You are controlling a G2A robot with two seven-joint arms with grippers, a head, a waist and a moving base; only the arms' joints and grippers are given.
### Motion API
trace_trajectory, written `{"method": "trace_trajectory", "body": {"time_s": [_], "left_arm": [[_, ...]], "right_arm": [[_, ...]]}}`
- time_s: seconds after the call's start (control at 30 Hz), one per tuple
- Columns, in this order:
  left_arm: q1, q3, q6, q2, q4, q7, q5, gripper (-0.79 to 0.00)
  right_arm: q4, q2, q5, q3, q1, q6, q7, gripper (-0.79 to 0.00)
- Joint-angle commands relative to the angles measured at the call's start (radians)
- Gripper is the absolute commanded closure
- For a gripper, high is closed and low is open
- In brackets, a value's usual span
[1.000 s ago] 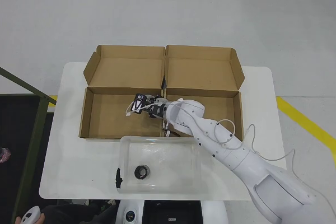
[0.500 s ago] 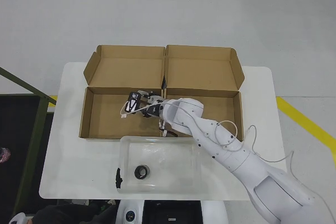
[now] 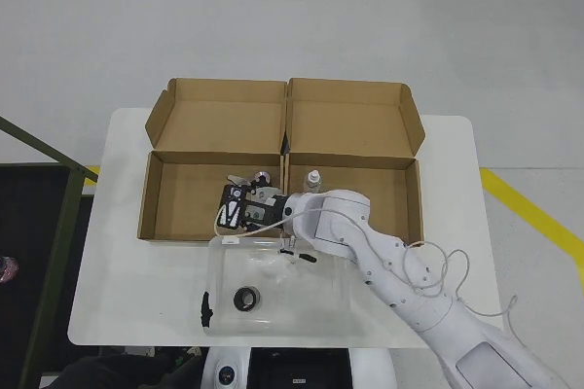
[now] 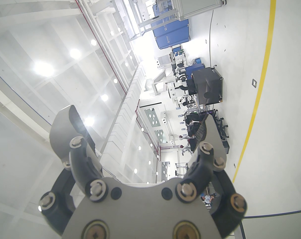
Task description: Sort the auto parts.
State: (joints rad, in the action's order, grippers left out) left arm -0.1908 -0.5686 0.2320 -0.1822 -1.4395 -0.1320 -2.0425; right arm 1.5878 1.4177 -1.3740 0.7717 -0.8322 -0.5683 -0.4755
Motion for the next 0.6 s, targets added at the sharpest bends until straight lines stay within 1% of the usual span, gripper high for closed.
{"method": "trace_trajectory", "body": {"time_s": [0.0, 0.3, 0.43, 0.57], "left_arm": [[0.000, 0.000, 0.000, 0.000, 0.000, 0.000, 0.000, -0.785], [0.000, 0.000, 0.000, 0.000, 0.000, 0.000, 0.000, -0.785], [0.000, 0.000, 0.000, 0.000, 0.000, 0.000, 0.000, -0.785], [0.000, 0.000, 0.000, 0.000, 0.000, 0.000, 0.000, -0.785]], "right_arm": [[0.050, -0.011, -0.009, 0.023, -0.038, -0.019, -0.003, -0.511], [0.236, -0.055, -0.055, 0.091, -0.198, -0.116, -0.008, -0.570], [0.290, -0.071, -0.077, 0.106, -0.260, -0.153, -0.002, -0.557], [0.323, -0.085, -0.106, 0.115, -0.313, -0.187, 0.005, -0.570]]}}
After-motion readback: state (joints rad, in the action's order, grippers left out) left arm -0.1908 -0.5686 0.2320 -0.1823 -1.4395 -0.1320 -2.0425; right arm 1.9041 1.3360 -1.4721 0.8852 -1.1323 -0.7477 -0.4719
